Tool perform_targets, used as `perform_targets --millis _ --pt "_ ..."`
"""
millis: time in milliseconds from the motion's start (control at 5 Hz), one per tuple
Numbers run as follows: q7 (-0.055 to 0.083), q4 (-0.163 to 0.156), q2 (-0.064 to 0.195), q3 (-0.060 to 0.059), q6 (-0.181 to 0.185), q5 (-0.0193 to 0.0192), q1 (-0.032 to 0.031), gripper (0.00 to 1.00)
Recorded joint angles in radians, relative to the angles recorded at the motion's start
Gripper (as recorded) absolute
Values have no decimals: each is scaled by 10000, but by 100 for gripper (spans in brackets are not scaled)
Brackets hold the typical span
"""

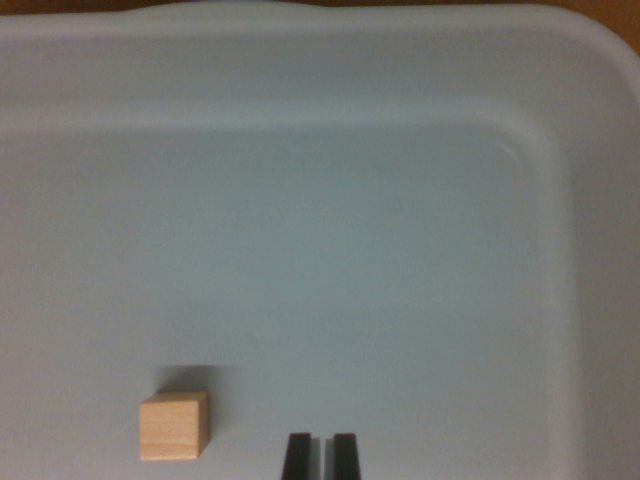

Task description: Push wooden cube

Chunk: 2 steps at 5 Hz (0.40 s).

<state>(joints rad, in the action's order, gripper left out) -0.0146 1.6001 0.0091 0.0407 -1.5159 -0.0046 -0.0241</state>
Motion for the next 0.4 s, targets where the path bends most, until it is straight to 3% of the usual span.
perform_targets --millis 400 --pt "-30 -152 3 -23 138 5 -19 0"
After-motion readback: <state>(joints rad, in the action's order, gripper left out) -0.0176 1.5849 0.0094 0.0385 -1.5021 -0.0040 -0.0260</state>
